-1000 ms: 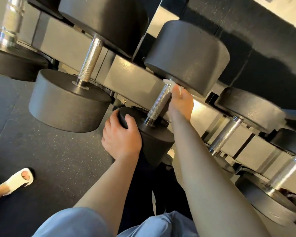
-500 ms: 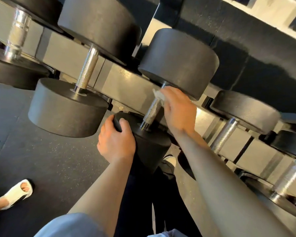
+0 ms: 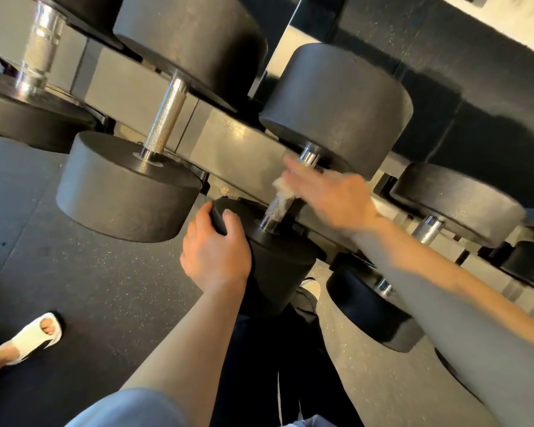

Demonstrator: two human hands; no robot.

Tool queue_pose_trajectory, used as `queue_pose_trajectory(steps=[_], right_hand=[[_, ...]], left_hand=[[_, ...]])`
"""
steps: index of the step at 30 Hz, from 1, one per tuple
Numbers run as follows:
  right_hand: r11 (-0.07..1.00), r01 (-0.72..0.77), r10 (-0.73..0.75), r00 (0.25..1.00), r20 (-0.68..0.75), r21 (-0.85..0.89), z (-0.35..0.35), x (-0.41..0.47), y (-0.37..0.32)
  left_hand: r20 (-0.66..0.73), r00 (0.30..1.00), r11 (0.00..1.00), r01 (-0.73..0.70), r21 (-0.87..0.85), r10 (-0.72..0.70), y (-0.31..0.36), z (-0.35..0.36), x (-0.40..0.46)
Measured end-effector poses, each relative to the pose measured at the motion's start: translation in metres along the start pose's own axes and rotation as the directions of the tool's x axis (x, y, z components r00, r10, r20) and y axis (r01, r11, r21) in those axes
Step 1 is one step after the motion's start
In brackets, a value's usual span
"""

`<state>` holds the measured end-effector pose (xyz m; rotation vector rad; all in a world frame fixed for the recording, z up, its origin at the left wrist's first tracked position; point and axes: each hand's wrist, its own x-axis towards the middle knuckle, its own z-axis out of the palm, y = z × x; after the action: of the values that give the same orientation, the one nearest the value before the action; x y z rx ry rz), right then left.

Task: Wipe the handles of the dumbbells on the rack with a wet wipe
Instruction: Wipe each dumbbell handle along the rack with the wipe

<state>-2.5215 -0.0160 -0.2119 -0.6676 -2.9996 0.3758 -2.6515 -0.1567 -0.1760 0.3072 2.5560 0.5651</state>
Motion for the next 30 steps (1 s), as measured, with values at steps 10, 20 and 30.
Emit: queue_pose_trajectory(steps=[10, 20, 30], right_hand=[[0.988, -0.082, 0.037, 0.946, 0.323, 0.128, -0.011, 0.001, -0.038], [0.976, -0.073, 0.058, 0.995, 0.077, 0.205, -0.01, 0.017, -0.04], [0.682, -0.676, 0.682, 0.726, 0.092, 0.278, -0.008, 0.013, -0.042]], left_hand=[[0.003, 1.0, 1.0, 0.022, 0.012, -0.022, 0.002, -0.001, -0.001], [0.0, 1.0, 1.0, 0.021, 0.002, -0.021, 0.002, -0.001, -0.001], [-0.008, 0.999, 0.999, 0.033, -0.019, -0.033, 0.004, -0.001, -0.003]])
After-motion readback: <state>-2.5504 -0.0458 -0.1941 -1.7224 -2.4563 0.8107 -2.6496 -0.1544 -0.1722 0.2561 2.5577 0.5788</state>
